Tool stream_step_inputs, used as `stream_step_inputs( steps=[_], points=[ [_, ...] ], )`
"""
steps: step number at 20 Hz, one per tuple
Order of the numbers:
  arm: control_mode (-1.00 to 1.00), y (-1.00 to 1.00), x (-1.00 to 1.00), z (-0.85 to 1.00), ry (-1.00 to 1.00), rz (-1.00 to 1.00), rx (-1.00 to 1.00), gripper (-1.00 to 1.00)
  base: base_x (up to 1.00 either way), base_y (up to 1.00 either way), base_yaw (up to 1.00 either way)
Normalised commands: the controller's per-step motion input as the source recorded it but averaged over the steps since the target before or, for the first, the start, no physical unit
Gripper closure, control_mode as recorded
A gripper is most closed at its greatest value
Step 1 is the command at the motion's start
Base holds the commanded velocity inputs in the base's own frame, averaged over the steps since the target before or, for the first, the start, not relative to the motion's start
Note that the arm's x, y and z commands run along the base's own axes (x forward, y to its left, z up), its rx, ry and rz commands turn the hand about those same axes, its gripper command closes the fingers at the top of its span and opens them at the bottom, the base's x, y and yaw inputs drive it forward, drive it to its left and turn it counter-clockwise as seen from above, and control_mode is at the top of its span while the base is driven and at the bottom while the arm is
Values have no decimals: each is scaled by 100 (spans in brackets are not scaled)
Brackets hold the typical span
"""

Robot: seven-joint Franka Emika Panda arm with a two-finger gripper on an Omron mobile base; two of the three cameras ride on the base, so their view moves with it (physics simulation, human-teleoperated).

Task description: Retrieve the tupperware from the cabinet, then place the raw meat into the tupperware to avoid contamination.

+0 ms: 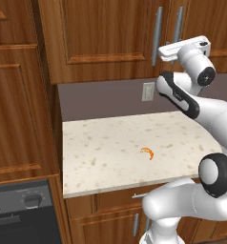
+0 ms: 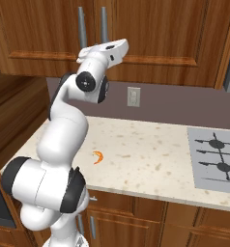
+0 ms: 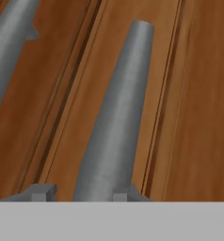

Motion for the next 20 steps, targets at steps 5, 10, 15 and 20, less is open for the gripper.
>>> stream_step_inputs(
  steps=[5,10,15,20],
  points=[
    [-100,-38,31,-30,0,0,0,100,0,0,0],
    [-100,-31,30,-29,0,0,0,100,0,0,0],
    [-100,-11,33,-27,0,0,0,100,0,0,0],
    [-100,-5,36,-25,0,0,0,100,0,0,0]
  ],
)
